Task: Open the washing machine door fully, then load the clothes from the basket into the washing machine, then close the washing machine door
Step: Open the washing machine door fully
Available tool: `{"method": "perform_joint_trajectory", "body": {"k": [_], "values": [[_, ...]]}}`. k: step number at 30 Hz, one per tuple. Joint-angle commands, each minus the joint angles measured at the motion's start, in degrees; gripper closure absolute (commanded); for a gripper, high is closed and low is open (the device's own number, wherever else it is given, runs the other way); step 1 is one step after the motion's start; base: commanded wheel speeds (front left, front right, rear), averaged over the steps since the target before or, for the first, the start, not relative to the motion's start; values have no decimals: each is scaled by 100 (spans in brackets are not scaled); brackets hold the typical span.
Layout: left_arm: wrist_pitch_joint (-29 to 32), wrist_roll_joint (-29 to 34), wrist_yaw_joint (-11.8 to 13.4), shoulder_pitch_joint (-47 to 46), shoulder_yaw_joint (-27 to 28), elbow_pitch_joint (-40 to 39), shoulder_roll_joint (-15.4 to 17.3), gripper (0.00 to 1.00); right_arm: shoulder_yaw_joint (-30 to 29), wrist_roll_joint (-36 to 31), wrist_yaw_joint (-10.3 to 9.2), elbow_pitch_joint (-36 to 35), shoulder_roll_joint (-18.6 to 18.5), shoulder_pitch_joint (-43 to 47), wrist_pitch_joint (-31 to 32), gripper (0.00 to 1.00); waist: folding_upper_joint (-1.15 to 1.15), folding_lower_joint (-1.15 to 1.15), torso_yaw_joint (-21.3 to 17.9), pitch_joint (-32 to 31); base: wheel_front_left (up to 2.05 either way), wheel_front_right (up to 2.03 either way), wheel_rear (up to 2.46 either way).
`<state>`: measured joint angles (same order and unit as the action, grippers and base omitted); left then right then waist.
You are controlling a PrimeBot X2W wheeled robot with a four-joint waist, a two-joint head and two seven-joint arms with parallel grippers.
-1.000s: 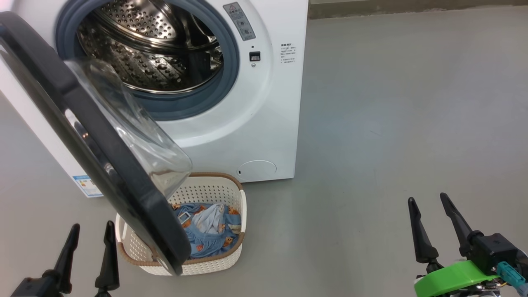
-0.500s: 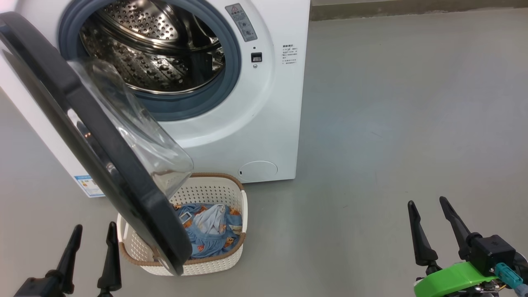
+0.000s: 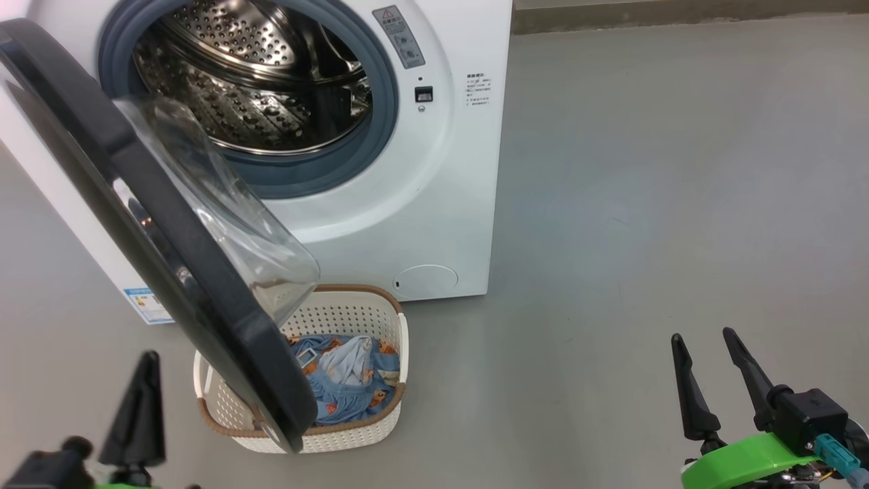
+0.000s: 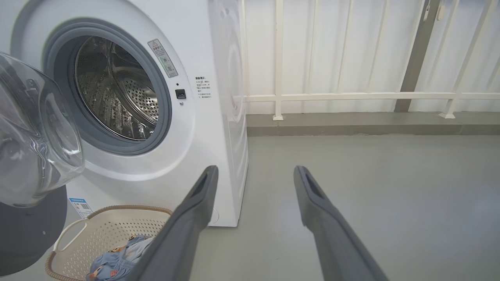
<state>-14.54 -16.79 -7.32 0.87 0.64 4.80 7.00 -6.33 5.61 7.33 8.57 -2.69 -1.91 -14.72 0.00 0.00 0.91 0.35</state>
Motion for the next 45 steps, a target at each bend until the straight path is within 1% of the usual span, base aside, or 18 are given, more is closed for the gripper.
{"method": "perform_joint_trajectory", "body": {"k": [1,6,9,14,19,20,21,27,30,32,37,45], "values": [[-46,20,-17,-276,289,-313,99,100,119,17,16,-102,-19,-97,-28,0,0,0,4,2,0,0,0],[-46,154,-17,-542,511,-1126,110,100,105,15,16,-75,-19,-124,-28,0,0,0,14,15,0,0,0],[-46,187,-17,-690,464,-1724,100,100,88,16,16,-69,-19,-131,-28,0,0,0,22,24,0,0,0],[-46,169,-17,-881,64,-2575,135,100,66,26,16,-56,-19,-137,-28,0,0,0,24,39,0,0,0],[-46,123,-17,-914,-539,-2967,228,100,77,29,16,-58,-19,-150,-28,0,0,0,4,57,0,0,0],[-46,123,-17,-914,-539,-2967,228,100,77,29,16,-58,-19,-150,-28,0,0,0,4,57,0,0,0],[-46,89,-17,-903,-820,-3055,252,100,71,28,16,-66,-19,-154,-28,0,0,0,-1,65,0,0,0],[-46,-65,-17,-779,-1730,-2987,261,100,39,35,16,-76,-19,-144,-28,0,0,0,-4,85,0,0,0],[-46,-111,-17,-666,-2118,-2759,259,100,15,43,16,-80,-19,-147,-28,0,0,0,2,103,0,0,0],[-46,-163,-17,-586,-2332,-2501,316,100,26,41,16,-82,-19,-157,-28,0,0,0,-4,118,0,0,0],[-46,-255,-17,-476,-2522,-1919,434,100,39,39,16,-95,-19,-178,-28,0,0,0,-12,150,0,0,0],[-46,-349,-17,-446,-2481,-1265,398,100,45,36,16,-62,-19,-204,-28,0,0,0,-40,177,0,0,0]]}}
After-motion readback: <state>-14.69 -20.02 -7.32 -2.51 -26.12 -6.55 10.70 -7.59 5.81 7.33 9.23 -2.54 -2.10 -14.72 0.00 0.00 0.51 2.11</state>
